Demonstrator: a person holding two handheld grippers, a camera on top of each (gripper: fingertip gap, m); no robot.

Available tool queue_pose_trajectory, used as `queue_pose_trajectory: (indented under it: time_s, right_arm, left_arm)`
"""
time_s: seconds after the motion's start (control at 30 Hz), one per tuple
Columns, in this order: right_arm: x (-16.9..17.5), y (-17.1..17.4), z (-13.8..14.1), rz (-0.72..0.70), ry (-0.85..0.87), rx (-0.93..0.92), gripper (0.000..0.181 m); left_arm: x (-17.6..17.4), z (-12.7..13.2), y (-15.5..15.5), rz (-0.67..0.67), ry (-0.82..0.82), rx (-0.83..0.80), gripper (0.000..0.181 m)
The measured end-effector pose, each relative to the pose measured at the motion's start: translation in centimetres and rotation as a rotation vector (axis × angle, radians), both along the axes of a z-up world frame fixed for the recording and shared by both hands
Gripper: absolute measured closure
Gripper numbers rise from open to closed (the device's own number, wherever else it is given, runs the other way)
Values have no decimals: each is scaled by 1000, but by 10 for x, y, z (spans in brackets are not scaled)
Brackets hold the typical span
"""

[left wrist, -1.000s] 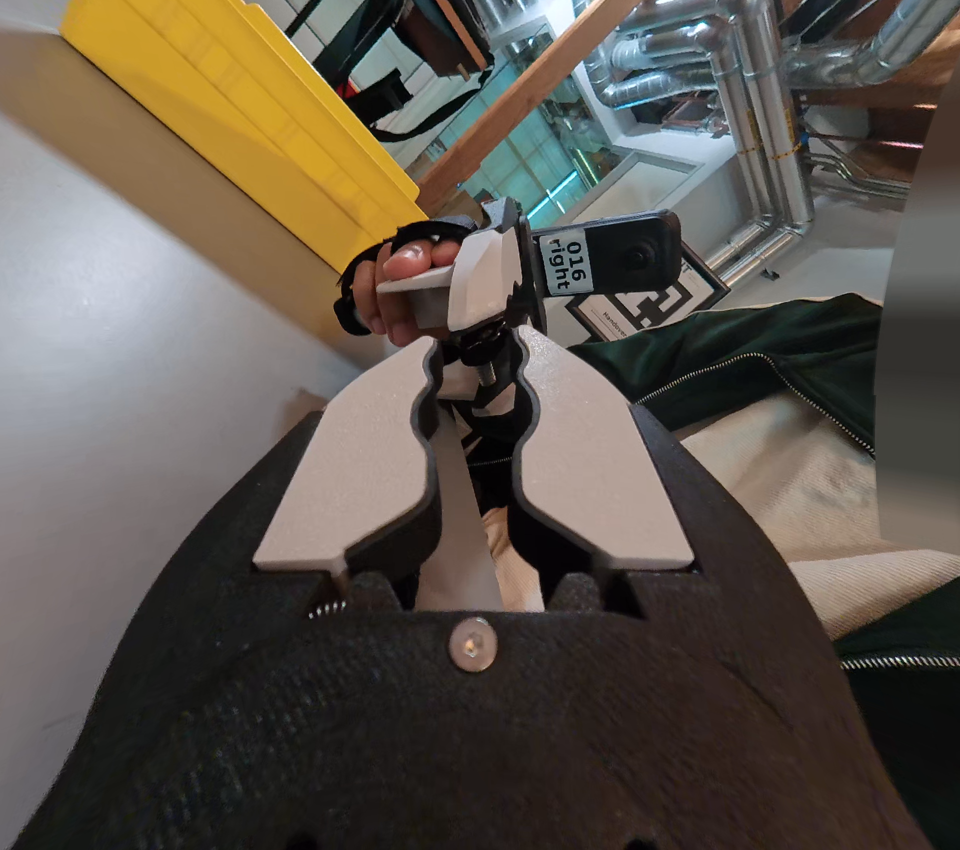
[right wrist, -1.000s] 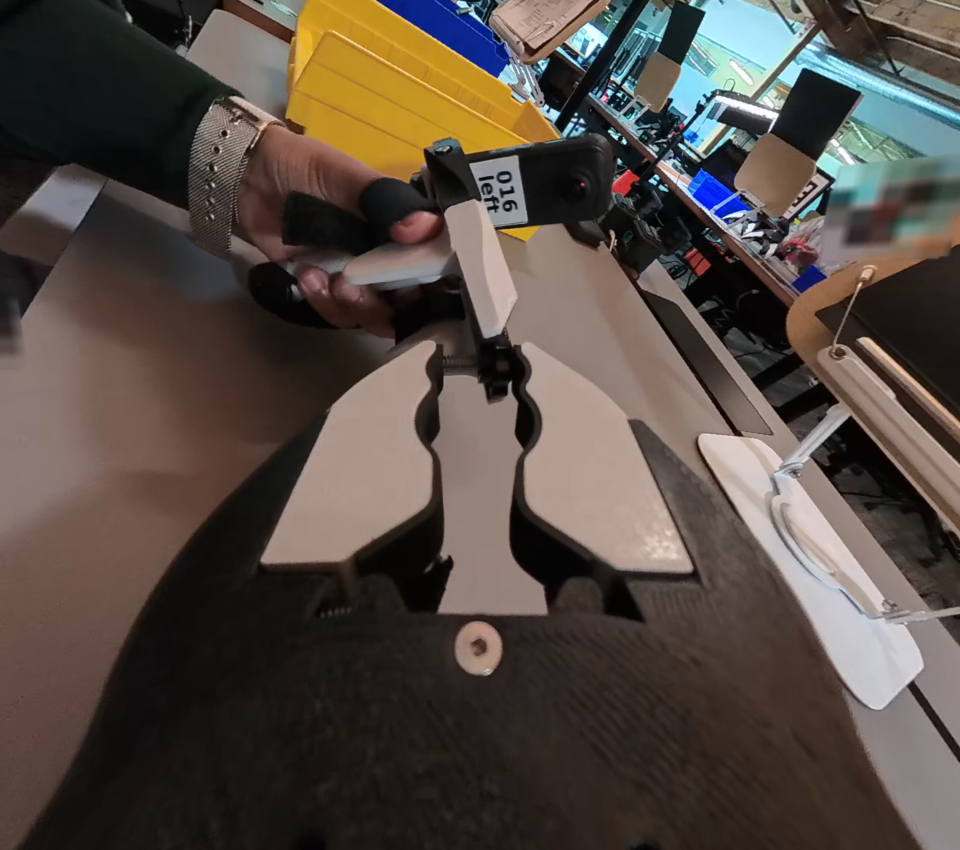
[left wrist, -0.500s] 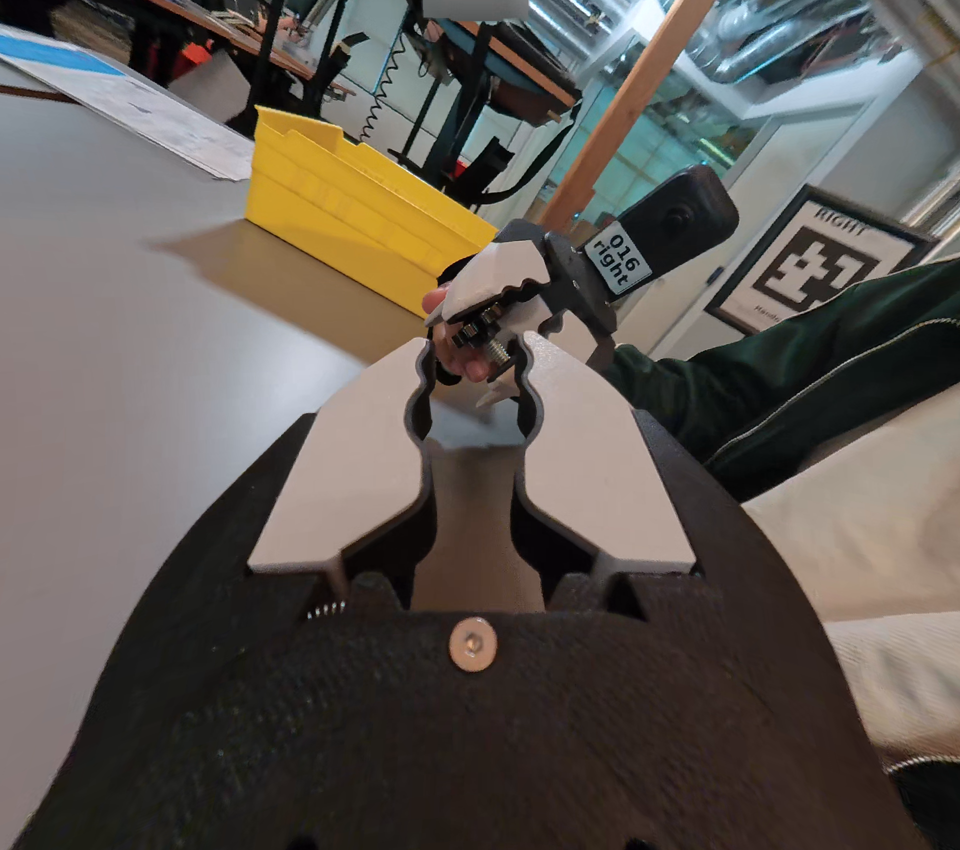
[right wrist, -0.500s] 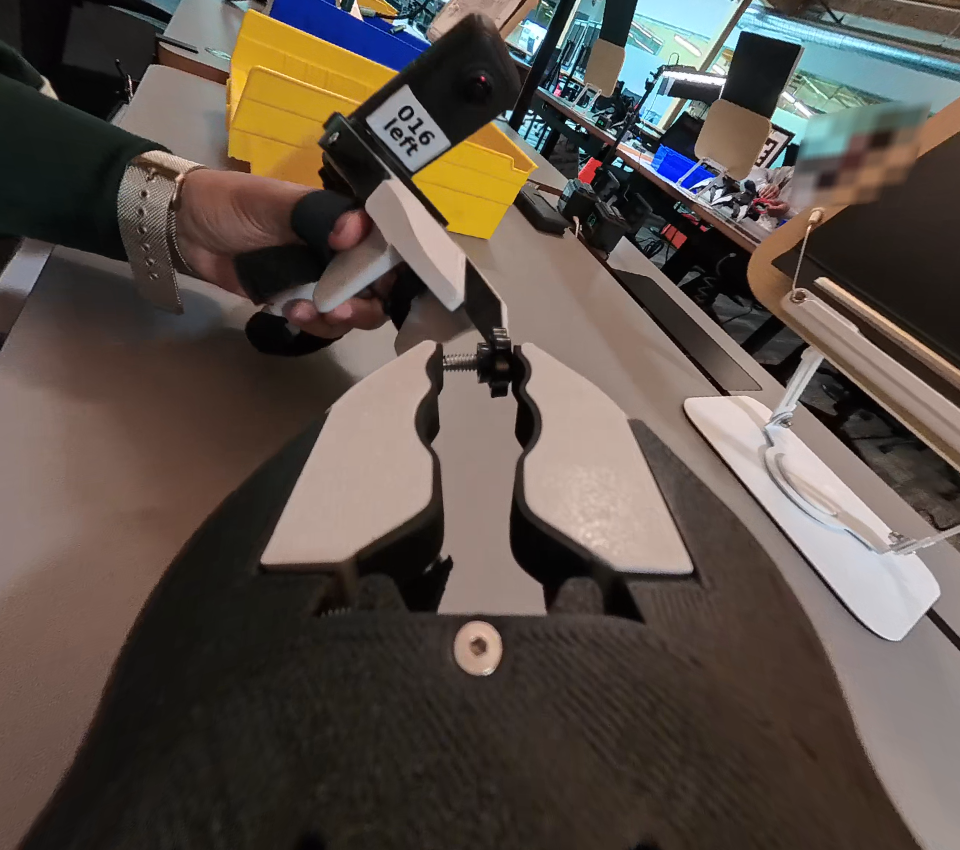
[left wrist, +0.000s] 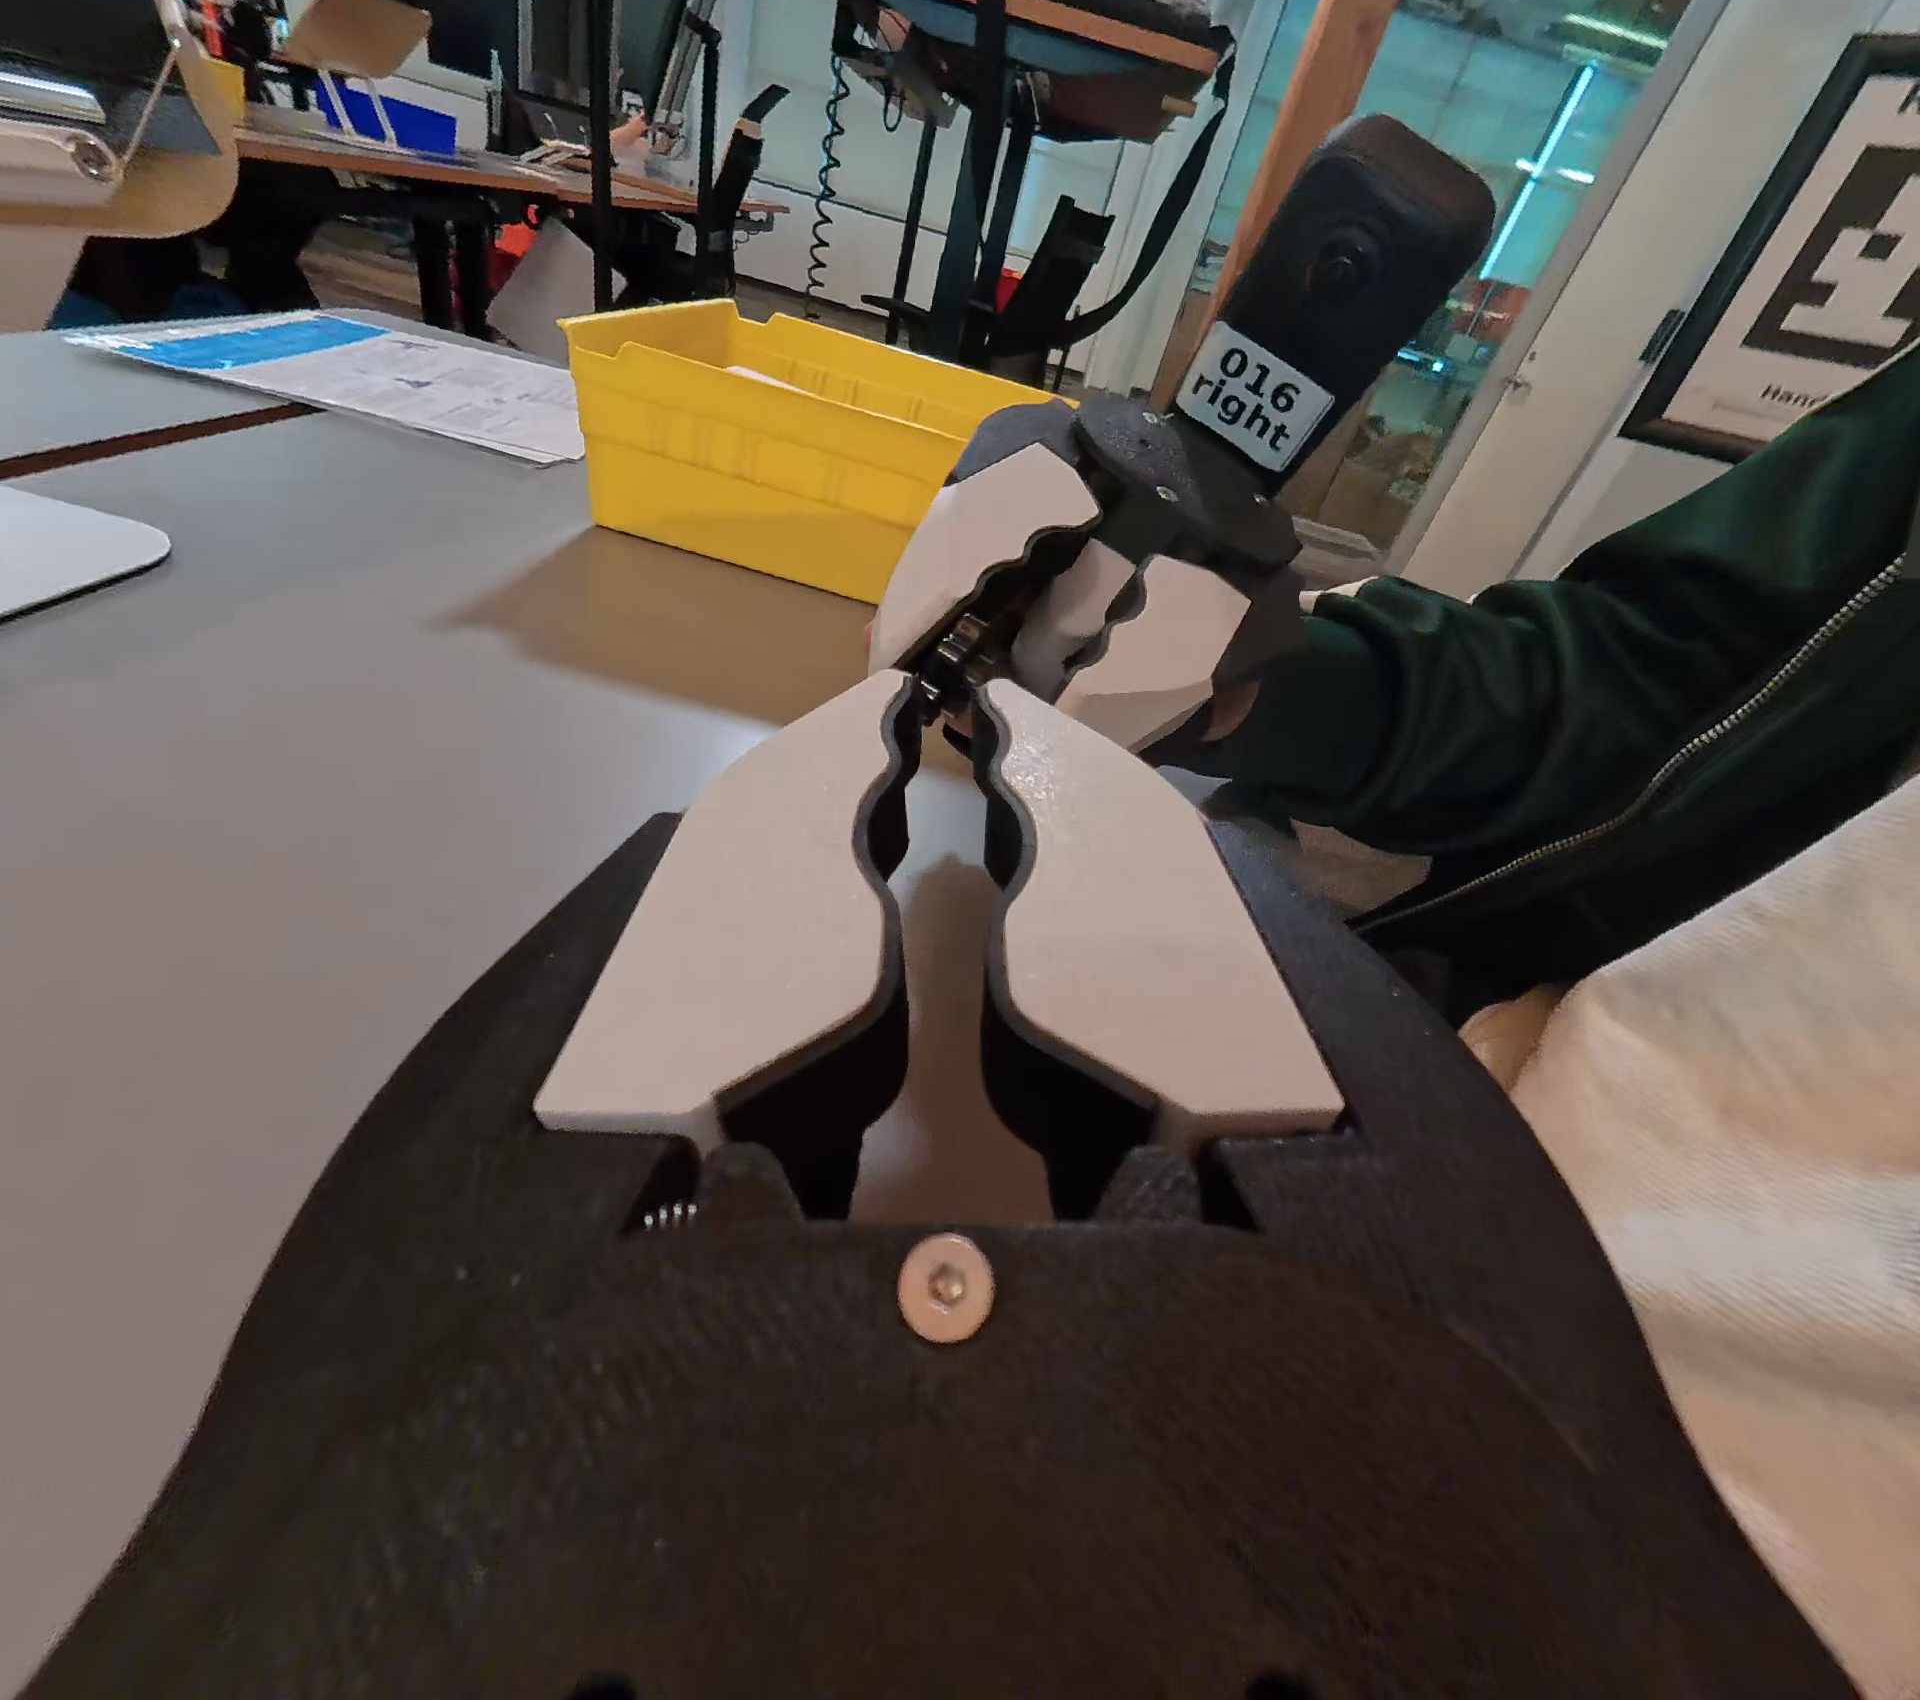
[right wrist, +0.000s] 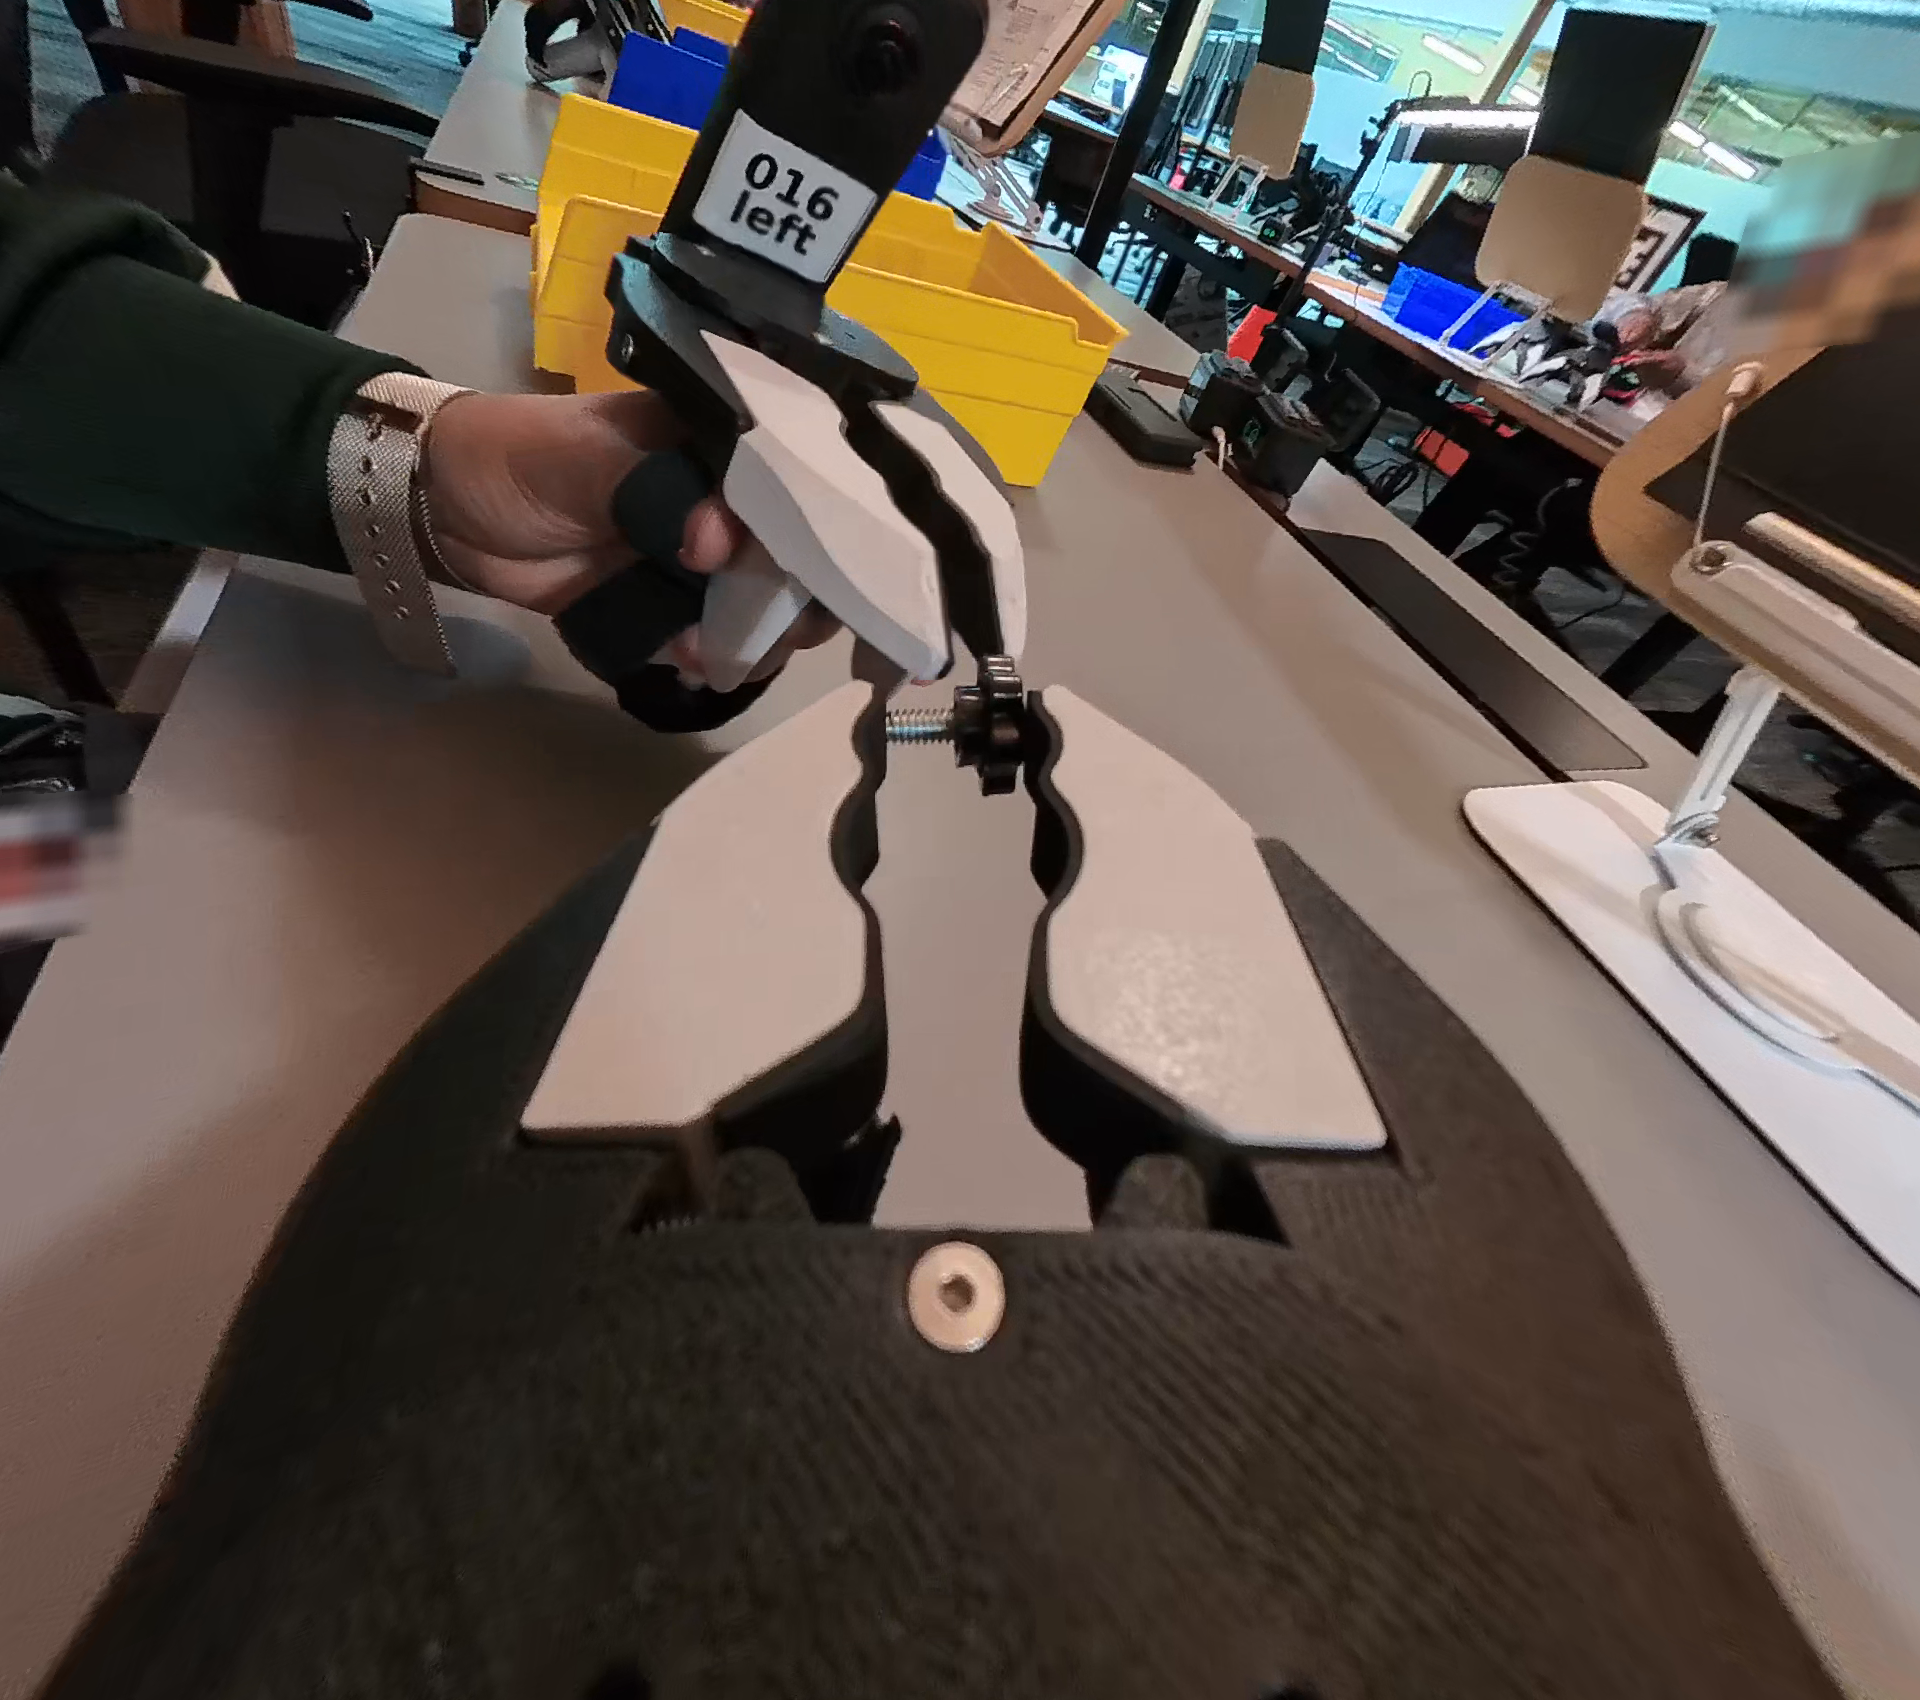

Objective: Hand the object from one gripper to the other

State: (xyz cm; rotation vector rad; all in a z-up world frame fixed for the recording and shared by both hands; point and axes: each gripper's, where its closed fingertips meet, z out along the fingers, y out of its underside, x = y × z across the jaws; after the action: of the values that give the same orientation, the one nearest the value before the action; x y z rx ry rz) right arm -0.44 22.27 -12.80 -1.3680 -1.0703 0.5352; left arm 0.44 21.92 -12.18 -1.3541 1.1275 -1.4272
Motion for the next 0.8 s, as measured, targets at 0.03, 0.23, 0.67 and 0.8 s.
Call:
queue_pose_trajectory:
  time_s: [0.03,0.23,0.67,0.8]
  right_arm:
    - [0,0,0,3,8,-17,156]
    - [1,-2,4,36,86,-103,156]
    - [9,7,3,208,529,-792,156]
    - [9,3,-1,355,711,-1187,156]
  left_arm:
    - [1,-2,0,5,10,4,172]
    - [0,-2,2,15,11,9,172]
    - [1,-1,4,124,69,237,160]
    - [9,-15,1,146,168,356,150]
